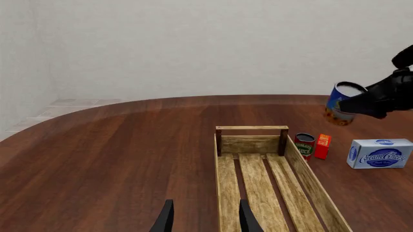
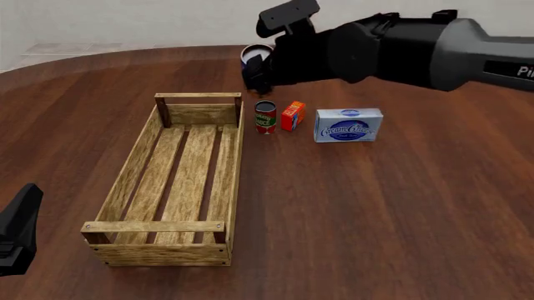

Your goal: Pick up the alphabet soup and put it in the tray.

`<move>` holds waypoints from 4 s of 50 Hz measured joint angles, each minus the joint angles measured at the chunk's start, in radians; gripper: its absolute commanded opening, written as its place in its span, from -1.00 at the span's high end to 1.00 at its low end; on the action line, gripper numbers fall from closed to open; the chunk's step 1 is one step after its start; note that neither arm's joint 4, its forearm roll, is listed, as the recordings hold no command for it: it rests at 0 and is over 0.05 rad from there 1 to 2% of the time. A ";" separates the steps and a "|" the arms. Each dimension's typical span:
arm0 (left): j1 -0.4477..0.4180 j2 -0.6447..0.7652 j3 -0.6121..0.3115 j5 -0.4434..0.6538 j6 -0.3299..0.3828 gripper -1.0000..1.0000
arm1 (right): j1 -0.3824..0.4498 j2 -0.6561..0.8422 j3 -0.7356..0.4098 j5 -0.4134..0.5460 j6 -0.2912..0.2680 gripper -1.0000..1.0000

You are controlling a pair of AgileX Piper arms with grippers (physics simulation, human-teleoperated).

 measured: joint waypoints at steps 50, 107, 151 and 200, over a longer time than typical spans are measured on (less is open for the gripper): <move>0.000 0.000 0.000 0.000 0.000 -1.00 | 0.164 0.122 -0.050 -0.006 0.038 1.00; 0.000 0.000 0.000 0.000 0.000 -1.00 | 0.262 0.228 0.023 -0.094 0.111 1.00; 0.000 0.000 0.000 0.000 0.000 -1.00 | 0.283 0.306 0.058 -0.171 0.170 1.00; 0.000 0.000 0.000 0.000 0.000 -1.00 | 0.293 0.336 0.068 -0.202 0.185 1.00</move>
